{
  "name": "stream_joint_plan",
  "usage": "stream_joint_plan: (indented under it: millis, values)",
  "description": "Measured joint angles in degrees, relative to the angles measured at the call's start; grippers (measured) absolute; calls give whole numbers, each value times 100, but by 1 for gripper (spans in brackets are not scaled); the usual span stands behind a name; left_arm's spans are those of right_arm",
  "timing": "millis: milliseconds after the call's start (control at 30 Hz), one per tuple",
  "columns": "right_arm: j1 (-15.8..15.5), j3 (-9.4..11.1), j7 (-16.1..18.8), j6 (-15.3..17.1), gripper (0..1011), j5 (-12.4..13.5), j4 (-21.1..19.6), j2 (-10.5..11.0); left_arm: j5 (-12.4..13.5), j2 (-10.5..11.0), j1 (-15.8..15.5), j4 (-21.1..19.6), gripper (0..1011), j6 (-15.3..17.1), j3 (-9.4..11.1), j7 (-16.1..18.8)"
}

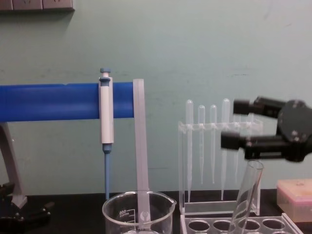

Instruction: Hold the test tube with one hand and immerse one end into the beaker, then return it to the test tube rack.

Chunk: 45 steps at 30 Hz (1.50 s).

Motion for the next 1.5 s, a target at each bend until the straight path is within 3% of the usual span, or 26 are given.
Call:
stream_joint_plan:
  millis: [233,300,433,533,667,833,1067,1500]
  values:
    - [-516,496,-727,-355,1003,-73,-280,-58,0,0,0,0,1000,0,0,0]
    - [-735,671,-1143,-330,1002,-152,-347,-111,0,0,0,0,1000,0,0,0]
    - [-1036,903,-1834,21,1003,-246,-392,-245,0,0,0,0,1000,0,0,0]
    - [-1199,1034,-2422,574,1003,-254,-302,-468,0,0,0,0,1000,0,0,0]
    - [-1213,1057,-2772,973,1003,-279,-99,-696,0,0,0,0,1000,0,0,0]
    - [-1087,999,-2925,1209,1003,-388,226,-960,0,0,0,0,1000,0,0,0]
    - [-967,951,-2943,1320,1003,-512,466,-1163,0,0,0,0,1000,0,0,0]
    - [-958,960,-2927,1330,1003,-528,487,-1187,0,0,0,0,1000,0,0,0]
